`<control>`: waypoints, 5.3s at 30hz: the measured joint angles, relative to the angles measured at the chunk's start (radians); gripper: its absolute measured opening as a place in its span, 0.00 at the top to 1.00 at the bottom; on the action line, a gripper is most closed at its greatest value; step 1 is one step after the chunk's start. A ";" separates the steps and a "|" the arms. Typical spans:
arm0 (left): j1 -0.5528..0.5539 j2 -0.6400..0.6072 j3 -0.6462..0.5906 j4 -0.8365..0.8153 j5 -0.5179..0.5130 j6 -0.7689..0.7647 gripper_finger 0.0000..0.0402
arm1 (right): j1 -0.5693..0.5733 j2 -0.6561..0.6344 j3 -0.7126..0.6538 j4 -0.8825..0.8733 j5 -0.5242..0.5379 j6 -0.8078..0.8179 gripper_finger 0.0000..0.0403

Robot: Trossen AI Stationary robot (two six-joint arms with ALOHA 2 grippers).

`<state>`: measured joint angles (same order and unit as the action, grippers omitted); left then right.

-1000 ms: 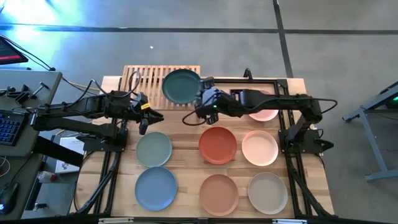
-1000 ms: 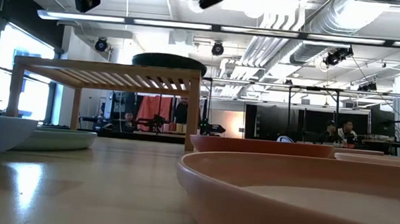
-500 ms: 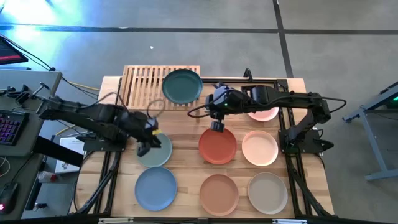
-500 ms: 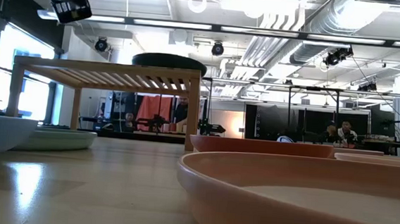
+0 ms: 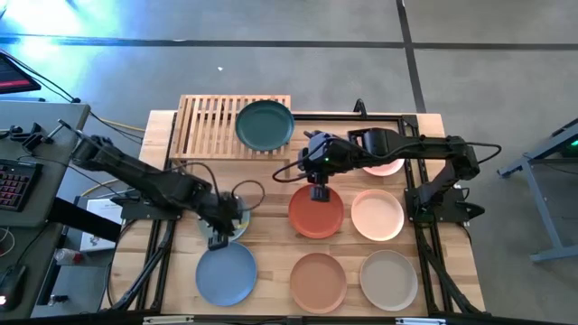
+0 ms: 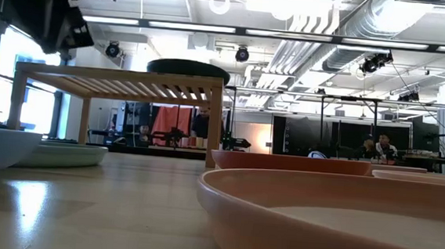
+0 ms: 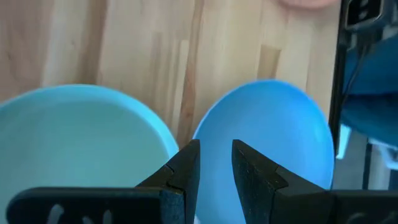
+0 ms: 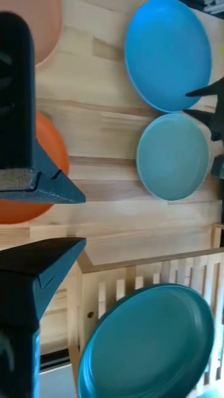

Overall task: Place and stack plates onto a shelf
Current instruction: Stack the blue plate on top of the dark green plate on the shelf

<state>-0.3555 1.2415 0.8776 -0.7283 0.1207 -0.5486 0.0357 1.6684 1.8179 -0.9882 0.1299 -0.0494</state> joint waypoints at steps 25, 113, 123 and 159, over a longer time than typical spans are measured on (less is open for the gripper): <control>-0.103 0.334 0.000 0.174 -0.091 0.115 0.79 | 0.000 0.002 -0.002 -0.077 -0.001 0.034 0.82; 0.284 0.024 0.409 -0.320 -0.469 -0.103 1.00 | 0.158 0.002 -0.002 -0.234 0.028 0.225 0.82; 0.510 -0.063 0.410 -0.312 -0.500 -0.097 1.00 | 0.105 0.002 0.000 -0.152 0.298 0.225 0.82; 1.090 0.047 0.409 0.033 -0.199 0.130 1.00 | -0.036 0.002 0.000 -0.061 0.316 0.276 0.82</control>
<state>0.7349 1.2884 1.2861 -0.6954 -0.0782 -0.4189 -0.0006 1.6699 1.8183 -1.0496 0.4463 0.2271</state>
